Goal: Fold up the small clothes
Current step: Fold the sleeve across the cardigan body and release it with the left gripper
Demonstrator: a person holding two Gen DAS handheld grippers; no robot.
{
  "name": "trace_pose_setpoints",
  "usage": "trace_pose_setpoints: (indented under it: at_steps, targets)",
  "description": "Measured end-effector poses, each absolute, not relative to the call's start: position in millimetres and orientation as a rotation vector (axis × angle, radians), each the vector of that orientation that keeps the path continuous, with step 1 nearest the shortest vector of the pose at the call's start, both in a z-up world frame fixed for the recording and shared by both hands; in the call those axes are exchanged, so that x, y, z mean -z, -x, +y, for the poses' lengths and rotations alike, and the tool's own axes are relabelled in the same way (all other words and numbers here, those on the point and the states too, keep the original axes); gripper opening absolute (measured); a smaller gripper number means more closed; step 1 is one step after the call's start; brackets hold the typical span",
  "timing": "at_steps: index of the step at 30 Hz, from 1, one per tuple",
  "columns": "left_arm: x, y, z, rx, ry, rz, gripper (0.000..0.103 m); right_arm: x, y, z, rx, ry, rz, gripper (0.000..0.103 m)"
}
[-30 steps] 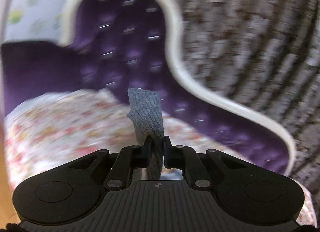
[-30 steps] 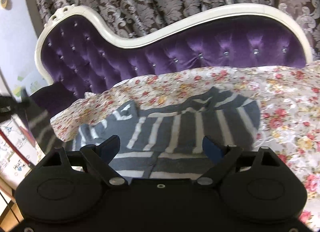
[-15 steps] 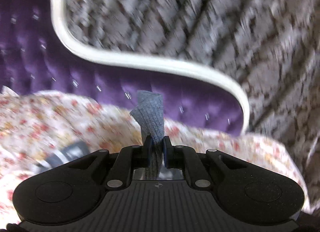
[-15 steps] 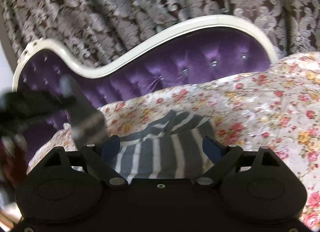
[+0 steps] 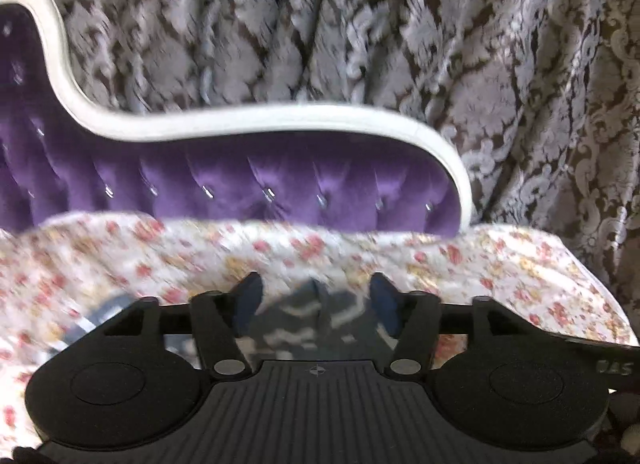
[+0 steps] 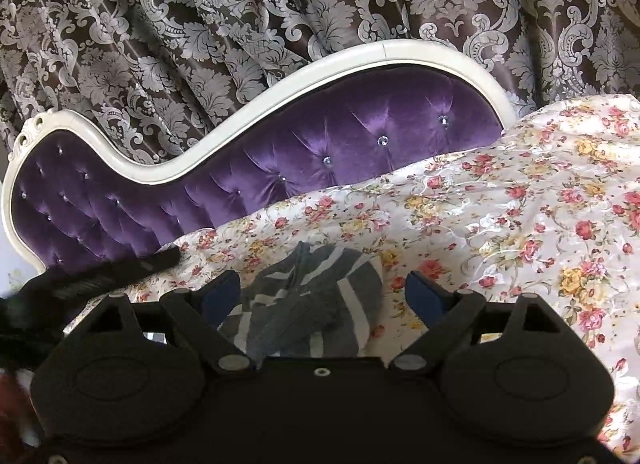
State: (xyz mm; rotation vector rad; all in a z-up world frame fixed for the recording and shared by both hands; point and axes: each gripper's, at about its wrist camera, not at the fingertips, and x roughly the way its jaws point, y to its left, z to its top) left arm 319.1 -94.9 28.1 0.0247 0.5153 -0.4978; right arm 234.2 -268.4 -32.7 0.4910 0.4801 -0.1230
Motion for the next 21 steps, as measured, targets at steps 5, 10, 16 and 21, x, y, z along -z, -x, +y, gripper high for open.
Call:
trace_pose_setpoints:
  at_steps: [5, 10, 16, 21]
  targets:
    - [-14.9, -314.4, -54.8, 0.352, -0.060, 0.600, 0.068, 37.6, -239.5, -263.3, 0.121, -0.464, 0.504, 0.091]
    - [24.3, -309.4, -7.9, 0.196, -0.069, 0.768, 0.068, 43.4, -244.4, -256.0, 0.116, -0.416, 0.516, 0.091]
    - [52.4, -285.5, 34.0, 0.161, -0.066, 0.804, 0.068, 52.6, -252.3, -242.9, 0.098, -0.337, 0.523, 0.091]
    - [68.2, -276.5, 50.0, 0.169, -0.039, 0.831, 0.068, 63.8, -262.2, -229.8, 0.079, -0.265, 0.531, 0.087]
